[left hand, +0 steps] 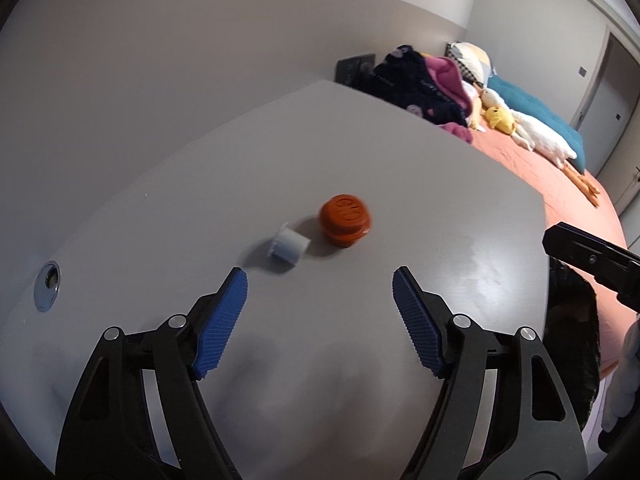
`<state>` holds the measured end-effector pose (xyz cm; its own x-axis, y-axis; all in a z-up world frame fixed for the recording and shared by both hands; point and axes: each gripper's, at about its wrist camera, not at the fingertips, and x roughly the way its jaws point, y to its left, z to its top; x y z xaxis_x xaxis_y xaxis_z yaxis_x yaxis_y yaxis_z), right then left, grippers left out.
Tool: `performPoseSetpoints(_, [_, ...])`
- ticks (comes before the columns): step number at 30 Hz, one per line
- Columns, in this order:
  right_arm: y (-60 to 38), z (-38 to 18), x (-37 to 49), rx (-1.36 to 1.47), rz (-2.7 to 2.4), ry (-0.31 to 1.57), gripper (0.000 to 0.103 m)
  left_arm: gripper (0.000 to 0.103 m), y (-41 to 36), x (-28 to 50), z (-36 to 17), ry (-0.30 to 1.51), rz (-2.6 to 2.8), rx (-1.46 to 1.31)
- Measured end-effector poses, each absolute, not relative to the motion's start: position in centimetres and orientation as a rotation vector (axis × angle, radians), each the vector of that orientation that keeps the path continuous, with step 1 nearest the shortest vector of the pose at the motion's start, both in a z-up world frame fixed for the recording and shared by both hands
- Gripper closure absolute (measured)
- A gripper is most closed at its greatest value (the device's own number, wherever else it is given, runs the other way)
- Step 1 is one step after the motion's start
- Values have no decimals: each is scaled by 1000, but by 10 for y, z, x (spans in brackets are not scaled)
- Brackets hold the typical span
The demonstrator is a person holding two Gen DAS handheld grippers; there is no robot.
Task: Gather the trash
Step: 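Move both open tools back over the orange cap and white cup, then grasp the small white cup with the left tool while the right tool grasps the orange cap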
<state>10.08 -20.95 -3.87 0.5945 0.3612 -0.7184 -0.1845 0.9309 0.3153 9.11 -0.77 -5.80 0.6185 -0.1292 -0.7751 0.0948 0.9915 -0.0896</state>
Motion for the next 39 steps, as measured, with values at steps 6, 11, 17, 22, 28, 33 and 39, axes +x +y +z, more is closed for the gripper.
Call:
performPoseSetpoints(6, [-193, -51, 121, 219, 334, 914, 52, 34, 4, 108, -74, 925, -125, -44])
performPoseSetpoints(11, [-182, -61, 135, 217, 343, 938, 52, 34, 9, 121, -91, 955, -128, -36])
performPoseSetpoints(17, [-170, -72, 149, 221, 360, 967, 52, 40, 15, 132, -105, 978, -130, -28])
performPoseSetpoints(22, [-162, -78, 160, 223, 374, 980, 52, 41, 18, 138, -108, 982, -141, -28])
performPoseSetpoints(28, [-155, -84, 169, 222, 385, 993, 52, 63, 17, 147, -112, 986, -164, -15])
performPoseSetpoints(33, [-145, -91, 177, 216, 399, 1012, 52, 70, 24, 150, -112, 985, -155, -40])
performPoseSetpoints(39, [-127, -99, 186, 202, 430, 1034, 52, 70, 44, 144, -106, 970, -115, -64])
